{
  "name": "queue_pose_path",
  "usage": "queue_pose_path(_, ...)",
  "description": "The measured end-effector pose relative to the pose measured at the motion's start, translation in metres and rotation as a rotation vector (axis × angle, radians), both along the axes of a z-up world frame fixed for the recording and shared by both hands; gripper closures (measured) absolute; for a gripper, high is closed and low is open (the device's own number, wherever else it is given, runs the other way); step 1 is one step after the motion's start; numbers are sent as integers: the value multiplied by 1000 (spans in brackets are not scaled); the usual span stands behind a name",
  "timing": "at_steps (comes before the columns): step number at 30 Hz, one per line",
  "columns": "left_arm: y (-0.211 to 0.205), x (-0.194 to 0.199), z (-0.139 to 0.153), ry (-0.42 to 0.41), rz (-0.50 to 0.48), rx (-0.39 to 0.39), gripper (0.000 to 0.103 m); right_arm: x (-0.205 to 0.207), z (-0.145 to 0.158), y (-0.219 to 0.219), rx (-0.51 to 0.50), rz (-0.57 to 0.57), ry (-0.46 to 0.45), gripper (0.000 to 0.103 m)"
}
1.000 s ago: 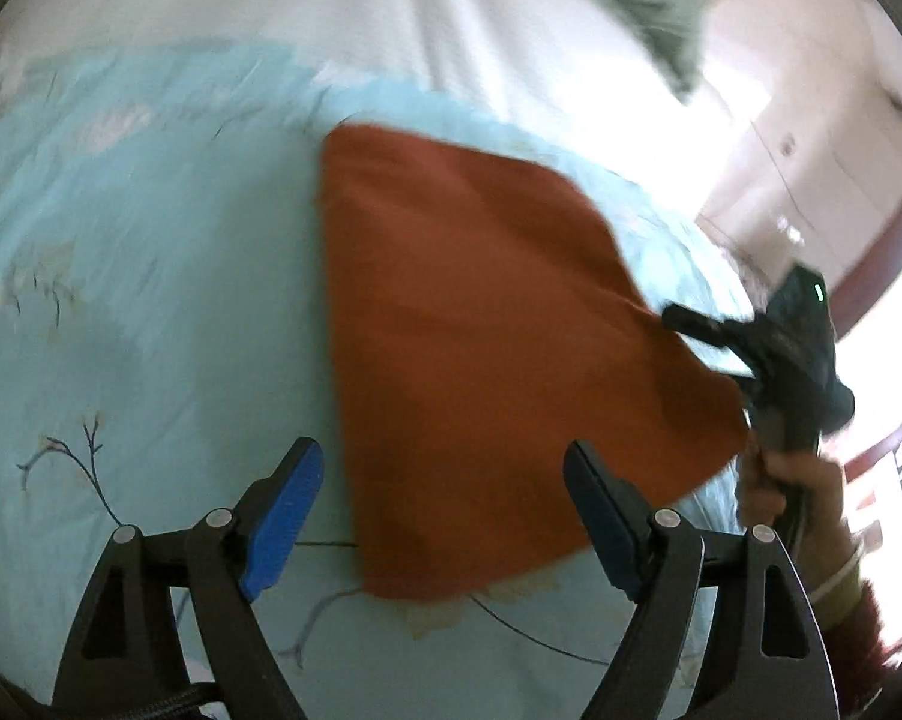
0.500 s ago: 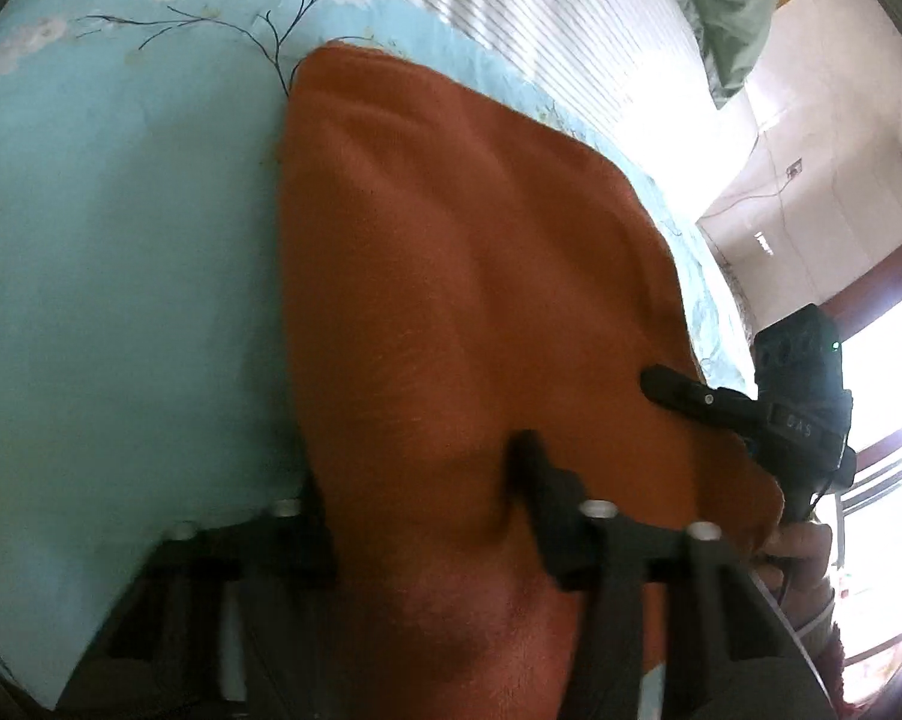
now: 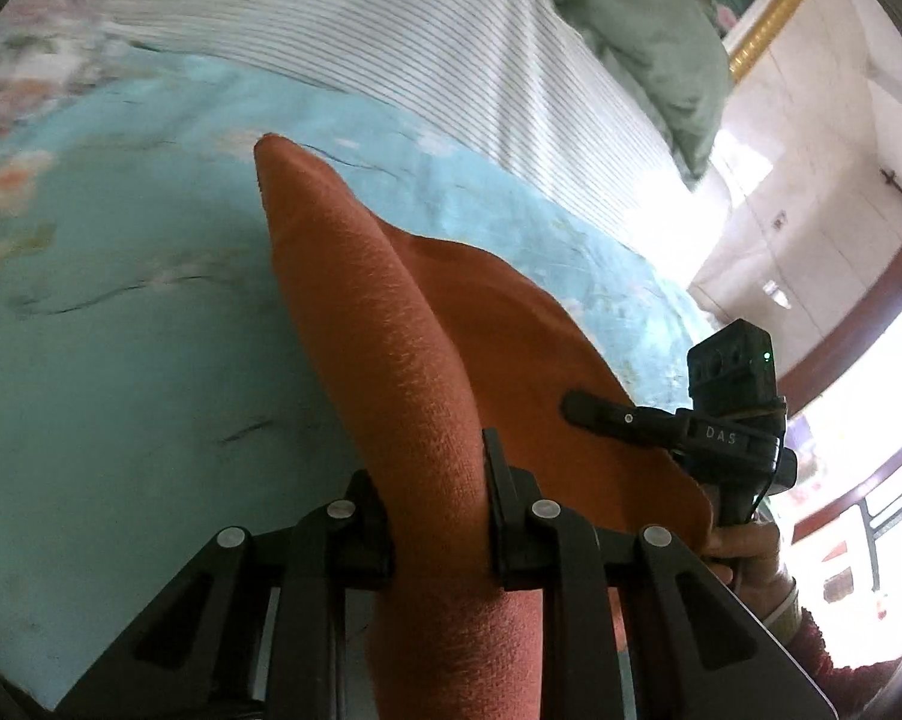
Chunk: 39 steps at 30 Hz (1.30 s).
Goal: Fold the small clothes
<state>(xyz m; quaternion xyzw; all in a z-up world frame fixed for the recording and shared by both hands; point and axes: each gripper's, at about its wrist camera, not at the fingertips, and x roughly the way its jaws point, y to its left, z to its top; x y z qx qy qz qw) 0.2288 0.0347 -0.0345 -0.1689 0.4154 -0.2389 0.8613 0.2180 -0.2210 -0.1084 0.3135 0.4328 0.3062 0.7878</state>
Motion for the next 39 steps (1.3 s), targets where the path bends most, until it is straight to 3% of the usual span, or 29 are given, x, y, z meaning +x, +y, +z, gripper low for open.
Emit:
queue_pose_path(6,47,-11,-4,3,85,-8,81,9,-6,32,-39,34,-6,77)
queue_pose_path(11,64,-11,-45,101,131,17,77,8,-27,35,-86,26,51,70)
queue_pose_path(16,68,-18,-55,135,176,31,49,0,-21,30,-126,-10,62,59)
queue_pose_path(17,70,-20,-54,136,189,40,48,-2,-16,27,-145,-22,46,58)
queue_pose_path(20,75,-27,-44,111,232,64,48,-8,5,17,-211,-77,-13,58)
queue_pose_path(24,84,-41,-26,43,266,72,50,-1,22,16,-217,-88,-79,58)
queue_pose_path(28,73,-53,-5,-46,192,43,50,28,16,31,-246,-65,-61,59)
queue_pose_path(29,68,-54,-2,-63,161,29,52,36,12,34,-242,-59,-54,60)
queue_pose_path(31,56,-56,1,-85,107,20,52,48,5,39,-233,-49,-32,77)
queue_pose_path(32,53,-56,0,-86,81,24,52,52,5,41,-230,-41,-26,90)
queue_pose_path(35,39,-53,-6,-69,48,68,58,38,28,32,-122,-49,-143,92)
queue_pose_path(37,36,-50,-6,-62,41,76,59,24,42,26,-132,-75,-204,92)
queue_pose_path(39,36,-50,-5,-70,43,81,59,22,35,22,-198,-104,-170,92)
